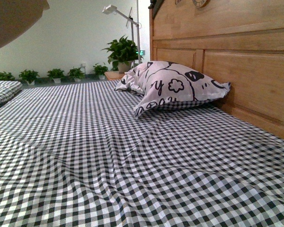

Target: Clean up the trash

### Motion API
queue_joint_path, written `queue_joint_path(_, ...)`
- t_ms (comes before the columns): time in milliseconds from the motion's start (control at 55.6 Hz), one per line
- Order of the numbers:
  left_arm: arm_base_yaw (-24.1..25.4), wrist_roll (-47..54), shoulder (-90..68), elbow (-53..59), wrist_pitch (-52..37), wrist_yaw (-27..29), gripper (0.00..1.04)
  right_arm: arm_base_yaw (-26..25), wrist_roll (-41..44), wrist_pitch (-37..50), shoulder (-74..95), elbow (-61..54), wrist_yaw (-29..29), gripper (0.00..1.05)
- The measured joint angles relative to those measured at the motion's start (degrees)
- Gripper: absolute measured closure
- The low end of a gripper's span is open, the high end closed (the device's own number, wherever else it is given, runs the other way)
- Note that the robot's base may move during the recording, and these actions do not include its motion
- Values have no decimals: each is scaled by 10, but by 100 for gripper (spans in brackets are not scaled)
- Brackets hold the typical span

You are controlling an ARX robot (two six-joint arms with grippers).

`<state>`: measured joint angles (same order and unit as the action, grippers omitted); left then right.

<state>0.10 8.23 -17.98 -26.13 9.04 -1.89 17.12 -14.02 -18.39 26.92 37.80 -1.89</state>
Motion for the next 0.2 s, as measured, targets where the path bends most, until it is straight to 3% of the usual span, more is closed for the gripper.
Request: queue_joint_path(198,0,0,0,0,0,0,77,0,0,0,0,0,0,84)
